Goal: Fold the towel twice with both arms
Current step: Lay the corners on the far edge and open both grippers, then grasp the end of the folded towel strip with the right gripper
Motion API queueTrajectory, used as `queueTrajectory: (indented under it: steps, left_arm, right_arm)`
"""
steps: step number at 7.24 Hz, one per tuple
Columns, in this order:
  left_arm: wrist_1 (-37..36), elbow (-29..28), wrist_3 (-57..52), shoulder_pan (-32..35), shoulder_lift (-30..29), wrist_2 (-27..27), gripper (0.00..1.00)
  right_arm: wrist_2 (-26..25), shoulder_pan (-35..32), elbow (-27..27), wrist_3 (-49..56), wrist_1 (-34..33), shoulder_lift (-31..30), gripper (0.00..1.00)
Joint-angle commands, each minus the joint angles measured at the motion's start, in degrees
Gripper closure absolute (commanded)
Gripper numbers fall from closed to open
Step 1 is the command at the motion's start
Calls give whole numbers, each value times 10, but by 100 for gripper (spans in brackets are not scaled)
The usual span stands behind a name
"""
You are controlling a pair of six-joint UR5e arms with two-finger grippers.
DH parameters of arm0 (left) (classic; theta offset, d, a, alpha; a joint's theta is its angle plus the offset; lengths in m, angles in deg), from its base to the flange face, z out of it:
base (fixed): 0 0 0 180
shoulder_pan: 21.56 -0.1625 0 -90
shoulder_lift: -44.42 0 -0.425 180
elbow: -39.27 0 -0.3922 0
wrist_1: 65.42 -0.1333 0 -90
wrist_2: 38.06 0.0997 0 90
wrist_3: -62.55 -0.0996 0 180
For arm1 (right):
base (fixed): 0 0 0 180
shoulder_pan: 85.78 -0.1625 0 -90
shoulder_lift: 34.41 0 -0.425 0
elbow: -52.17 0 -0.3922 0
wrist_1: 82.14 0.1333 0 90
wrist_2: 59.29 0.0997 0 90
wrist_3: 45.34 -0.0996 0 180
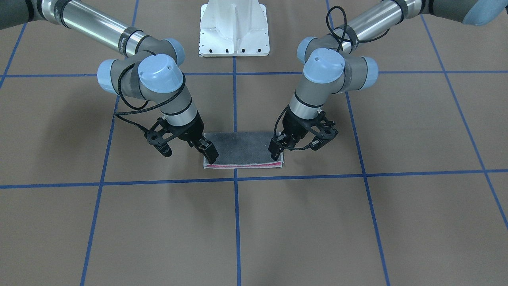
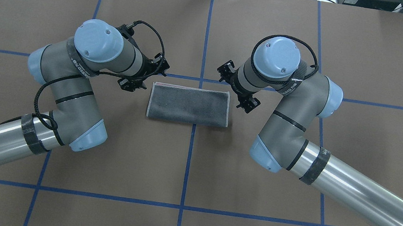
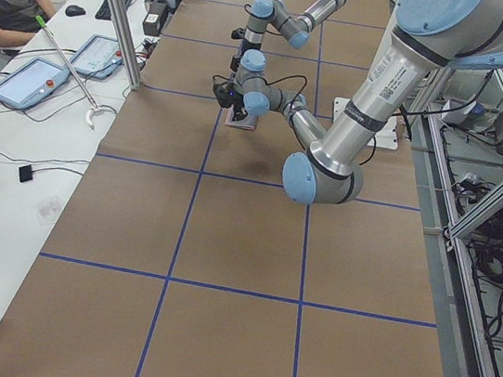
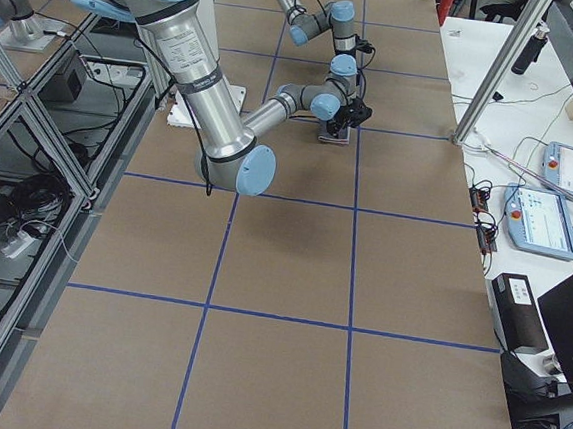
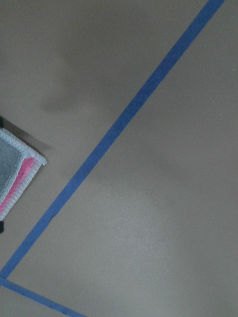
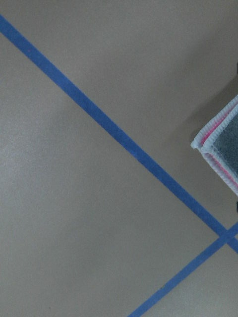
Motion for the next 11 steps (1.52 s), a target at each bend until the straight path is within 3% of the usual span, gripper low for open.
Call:
queueTrajectory:
  steps: [1,3,5,7,8,11]
  left_arm:
    - [1,0,0,5,0,-1,25]
    - [1,0,-1,9,0,-1,25]
    - [1,0,-1,10,0,-1,25]
    - [1,0,-1,10,0,-1,25]
    - [1,0,-1,10,0,-1,25]
    - [1,0,-1,10,0,-1,25]
  right_arm:
    - [0,14,22,-17,1,-14,0]
    - [1,45,69,-69,1,-47,8]
    - [-4,65,69,-94,1,-57,36]
    - [-5,67,66,-100,0,-59,40]
    - [-5,67,66,-128,0,-60,47]
    - [-14,68,61,-146,1,-59,49]
